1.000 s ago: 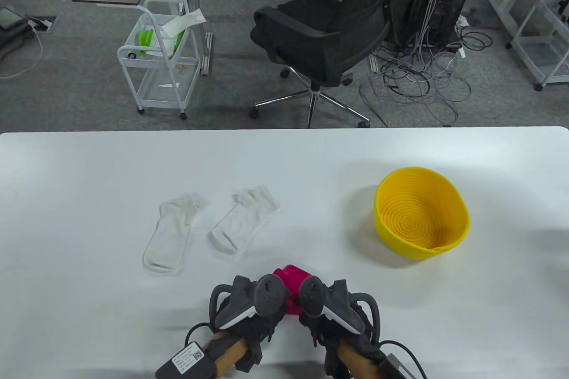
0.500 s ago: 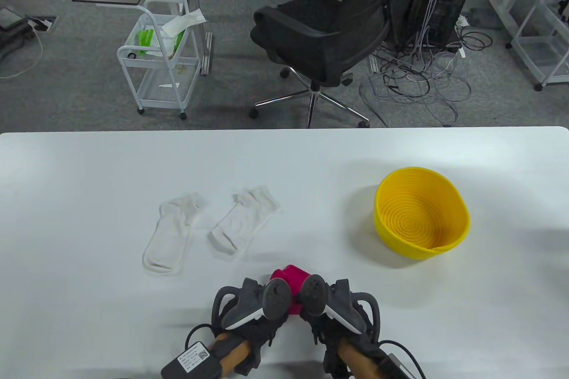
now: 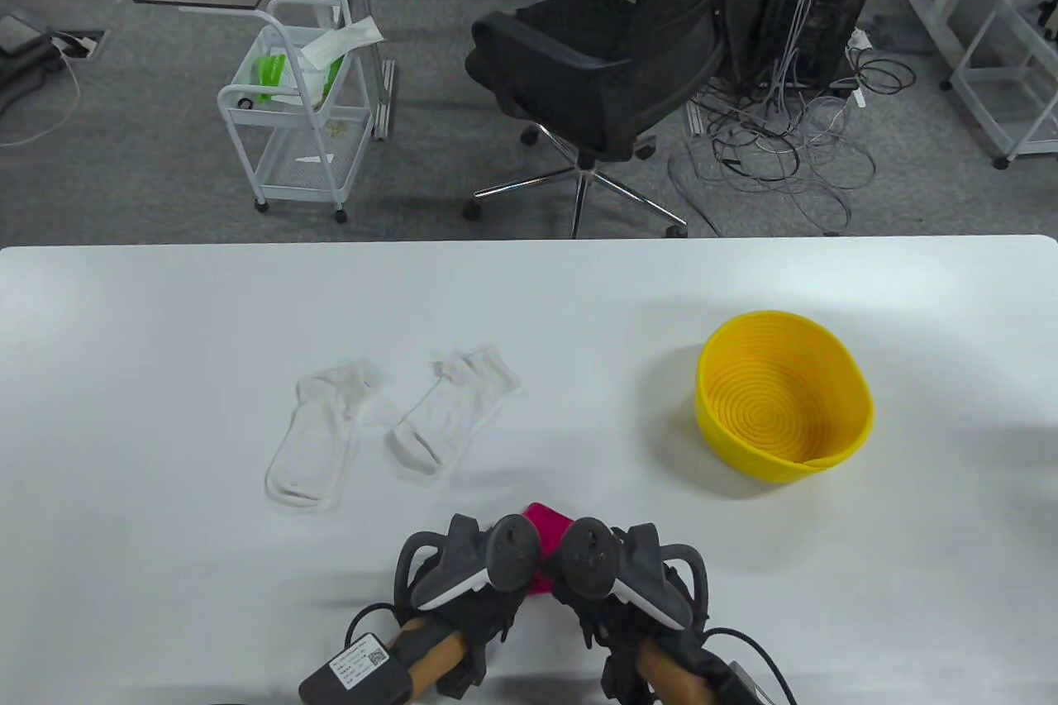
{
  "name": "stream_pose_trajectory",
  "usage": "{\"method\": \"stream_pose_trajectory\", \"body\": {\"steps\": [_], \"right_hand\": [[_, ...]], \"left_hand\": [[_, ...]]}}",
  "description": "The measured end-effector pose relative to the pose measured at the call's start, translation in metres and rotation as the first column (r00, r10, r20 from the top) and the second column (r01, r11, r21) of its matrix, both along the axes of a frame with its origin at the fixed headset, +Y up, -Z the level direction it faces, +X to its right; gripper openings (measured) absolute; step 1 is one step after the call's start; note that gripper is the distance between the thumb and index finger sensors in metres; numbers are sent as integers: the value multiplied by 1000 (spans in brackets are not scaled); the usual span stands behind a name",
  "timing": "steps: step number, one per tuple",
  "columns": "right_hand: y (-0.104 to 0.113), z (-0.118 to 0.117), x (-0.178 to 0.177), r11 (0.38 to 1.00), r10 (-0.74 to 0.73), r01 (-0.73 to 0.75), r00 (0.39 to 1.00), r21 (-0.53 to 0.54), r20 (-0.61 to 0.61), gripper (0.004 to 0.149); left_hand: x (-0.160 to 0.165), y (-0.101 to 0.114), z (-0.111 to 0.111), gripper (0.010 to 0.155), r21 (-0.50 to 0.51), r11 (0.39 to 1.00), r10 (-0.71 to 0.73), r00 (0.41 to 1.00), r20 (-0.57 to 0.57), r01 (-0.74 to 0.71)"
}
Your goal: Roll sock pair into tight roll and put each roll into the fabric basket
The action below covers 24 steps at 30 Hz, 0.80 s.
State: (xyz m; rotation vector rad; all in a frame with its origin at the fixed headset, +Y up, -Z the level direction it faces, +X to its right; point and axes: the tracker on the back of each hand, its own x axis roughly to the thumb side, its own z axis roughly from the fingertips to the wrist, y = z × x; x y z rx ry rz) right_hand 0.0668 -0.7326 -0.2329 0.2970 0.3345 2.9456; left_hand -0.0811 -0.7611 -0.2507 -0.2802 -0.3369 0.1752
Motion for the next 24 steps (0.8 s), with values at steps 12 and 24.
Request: {"method": "stream_pose_trajectory", "body": {"steps": [12,24], "right_hand": [[-16,-5,0,995,58,-54,997,-79,49,51],[-24,-6,-1,995,87,-82,992,-64,88,51]], "left_hand": [[-5,9,2,49,47,998,33,999,-20,-32],[-4,10,3,53,48,998,-33,999,-23,34]]}}
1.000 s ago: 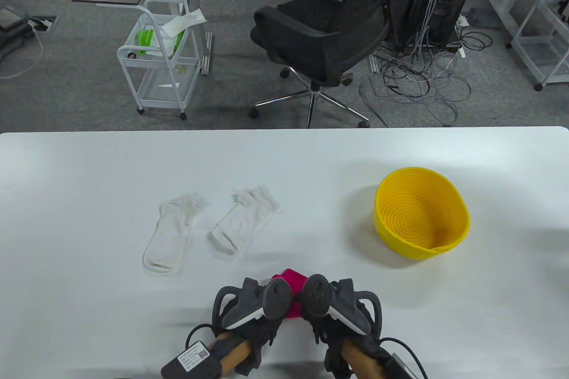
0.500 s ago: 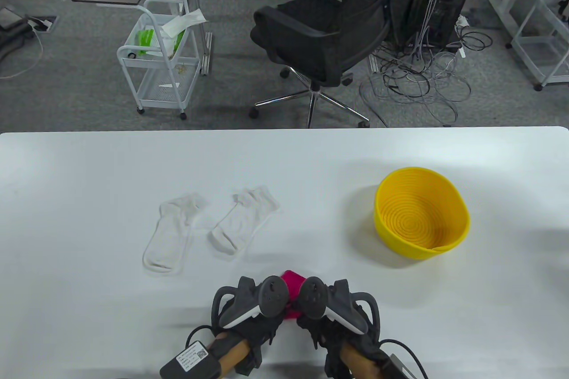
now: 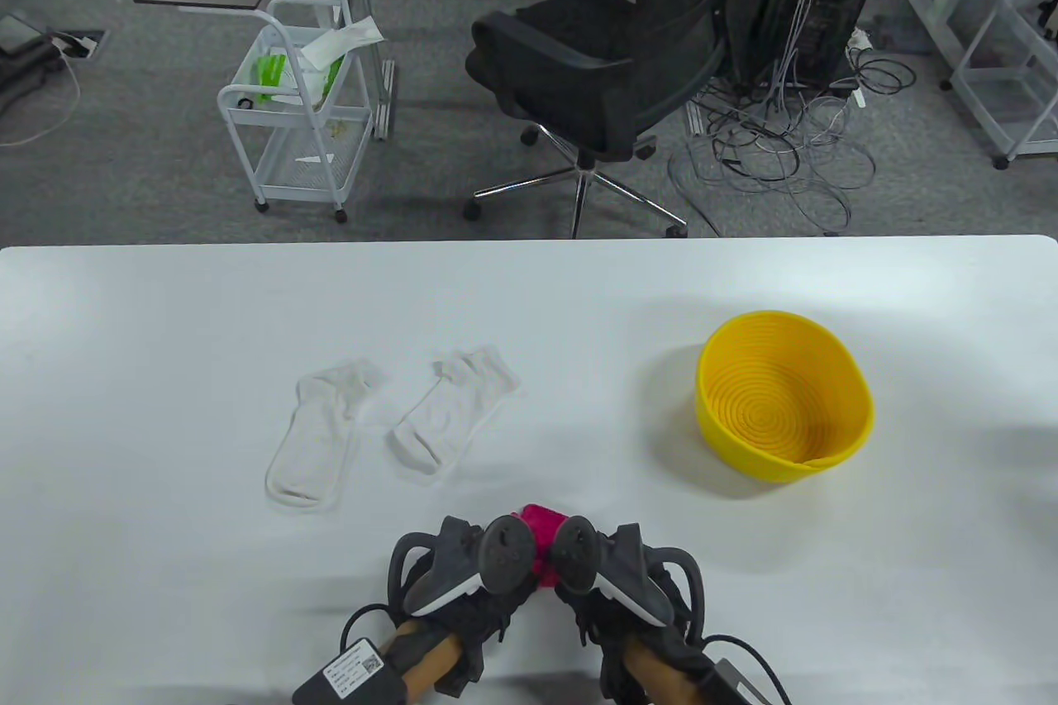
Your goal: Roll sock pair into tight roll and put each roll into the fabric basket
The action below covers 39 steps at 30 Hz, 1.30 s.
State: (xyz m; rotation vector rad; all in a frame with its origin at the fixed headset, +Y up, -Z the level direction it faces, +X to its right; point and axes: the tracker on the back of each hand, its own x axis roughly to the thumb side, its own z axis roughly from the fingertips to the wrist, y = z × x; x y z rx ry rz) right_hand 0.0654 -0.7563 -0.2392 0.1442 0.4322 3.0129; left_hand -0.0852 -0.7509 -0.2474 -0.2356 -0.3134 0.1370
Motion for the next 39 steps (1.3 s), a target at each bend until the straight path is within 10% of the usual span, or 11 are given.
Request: {"method": "stream_pose_trajectory", "body": {"steps": [17,39], "right_hand": [[26,10,-2,988,-67,76,995,132,-74,41],[5,0,4,998,-55,55,998,-7,-19,48]], "left_hand": [[8,-6,1,47,5,1000,-21,999,45,20],[-2,10,3,54,46,996,76,997,9,-76]]}}
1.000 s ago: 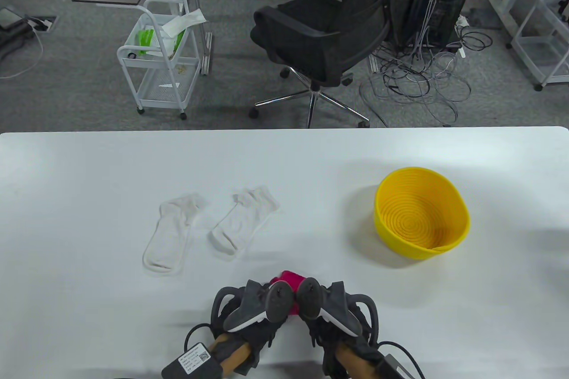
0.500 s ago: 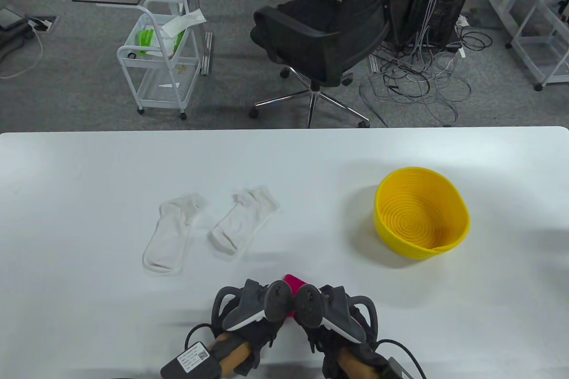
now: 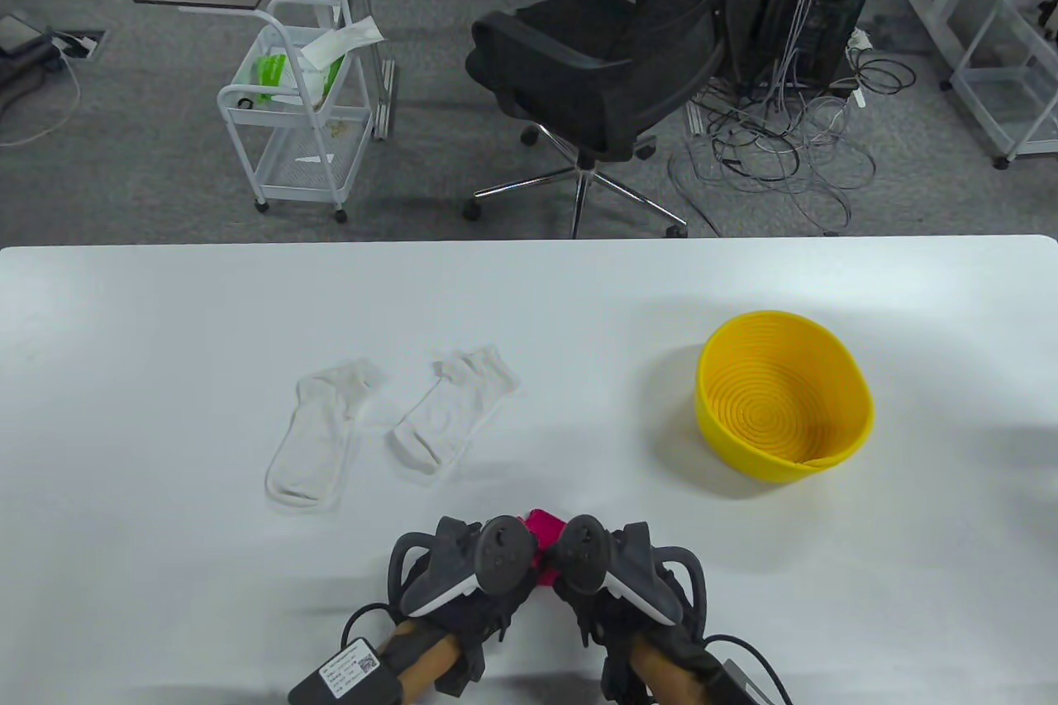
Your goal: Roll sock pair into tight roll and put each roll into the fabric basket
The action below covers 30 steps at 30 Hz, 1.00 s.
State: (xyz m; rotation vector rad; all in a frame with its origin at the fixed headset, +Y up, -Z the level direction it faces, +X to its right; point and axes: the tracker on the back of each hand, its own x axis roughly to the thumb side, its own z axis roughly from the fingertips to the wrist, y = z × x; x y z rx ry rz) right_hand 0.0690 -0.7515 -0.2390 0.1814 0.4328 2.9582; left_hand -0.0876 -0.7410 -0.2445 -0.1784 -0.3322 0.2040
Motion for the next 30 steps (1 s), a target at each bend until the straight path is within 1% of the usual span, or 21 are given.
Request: {"method": "stream_pose_trajectory", "body": {"steps": [2,8,11,14,19,21,23,27,30], "right_hand": [[-1,0,0,1000,3,-3,1000,-1,7,48],[-3,-1,-1,1000,27,-27,999,-1,18,49],[-2,-1,-1,1000,30,-29,999,-4,21,49],[-1,-2,0,1000,23,-23,999,-4,27,47],[-1,-2,0,1000,9,-9,1000,6,30,45],[1,-2,1,1000,5,-5,1000,5,23,45],[6,-2,3,999,-6,5,1000,32,11,44],[22,3,5,992,-41,44,999,122,-31,40],[25,7,1,993,-47,55,996,101,-76,39]], "left_hand": [[0,0,0,54,-1,1000,-5,1000,1,5],[3,-8,-2,53,-25,999,-44,999,10,44],[5,-14,-3,56,-55,996,-71,997,16,72],[6,-15,-4,57,-55,995,-81,997,15,82],[7,-15,-4,47,-36,997,-62,998,18,63],[8,-15,-4,45,-20,998,-64,998,23,65],[9,-15,-3,45,-31,997,-75,997,27,76],[10,-15,-2,45,-39,996,-73,997,32,75],[8,-16,-3,45,-51,997,-61,998,27,62]]}}
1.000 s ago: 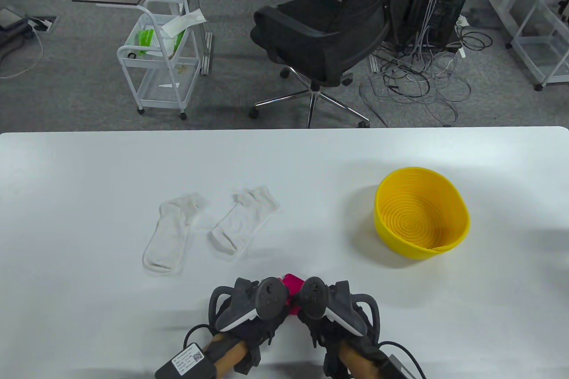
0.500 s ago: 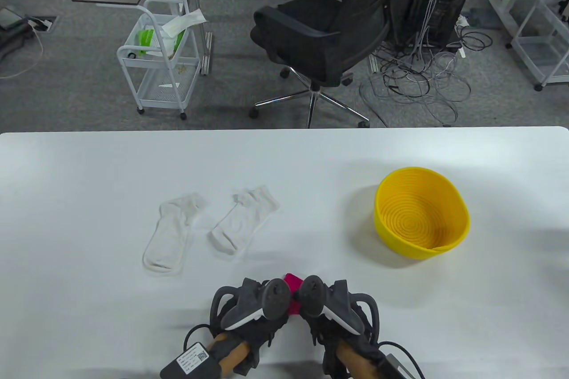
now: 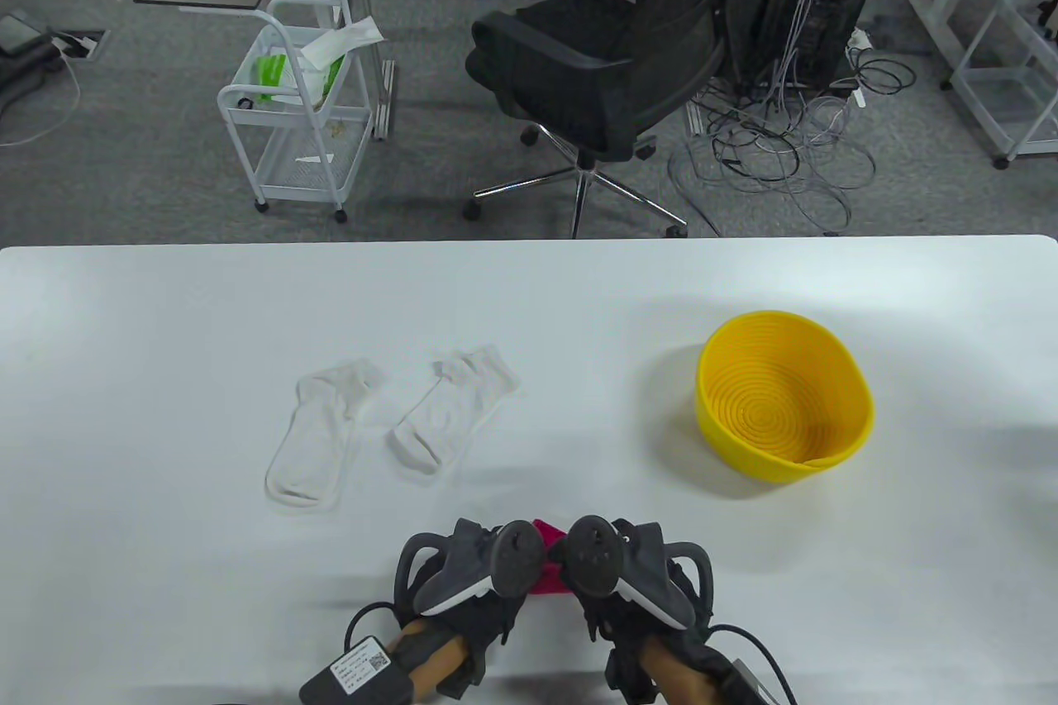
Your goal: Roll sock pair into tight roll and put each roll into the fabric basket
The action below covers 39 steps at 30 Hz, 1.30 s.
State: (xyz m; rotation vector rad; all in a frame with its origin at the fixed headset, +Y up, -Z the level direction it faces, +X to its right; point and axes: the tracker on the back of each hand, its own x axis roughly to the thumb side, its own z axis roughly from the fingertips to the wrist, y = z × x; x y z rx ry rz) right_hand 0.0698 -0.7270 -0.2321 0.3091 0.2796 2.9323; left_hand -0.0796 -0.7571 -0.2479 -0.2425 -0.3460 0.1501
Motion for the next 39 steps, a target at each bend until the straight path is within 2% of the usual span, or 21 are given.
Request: {"method": "stream_pose_trajectory", "body": {"steps": [4,10,16,19,23,28,33,36,39], "right_hand": [[-9,0,-4,997,71,-72,997,-40,-14,41],[-20,-8,1,993,86,-82,996,-89,37,48],[-26,-11,3,991,79,-71,994,-114,69,49],[-28,-12,5,992,60,-48,994,-120,94,47],[-29,-14,6,993,34,-19,992,-117,123,45],[-24,-13,8,996,25,-15,993,-86,115,46],[1,-5,8,999,-53,53,998,3,15,40],[3,2,3,1000,-6,5,999,-15,-45,40],[-3,1,-1,994,90,-92,995,-54,-45,42]], "left_hand": [[-2,-1,-2,45,-18,1000,22,1000,-7,-22],[-11,4,-5,48,-49,995,86,995,-44,-88],[-17,18,-1,48,44,990,140,988,-58,-137],[-16,16,-1,51,22,992,122,992,-42,-122],[-10,4,-2,58,-20,999,32,999,-36,-33],[-5,-3,-4,52,8,1000,18,1000,-13,-18],[-1,-2,-2,51,-41,999,-2,1000,23,3],[-1,-3,-2,51,-49,999,7,1000,27,-5],[-2,-3,-3,51,-44,999,26,999,21,-25]]}}
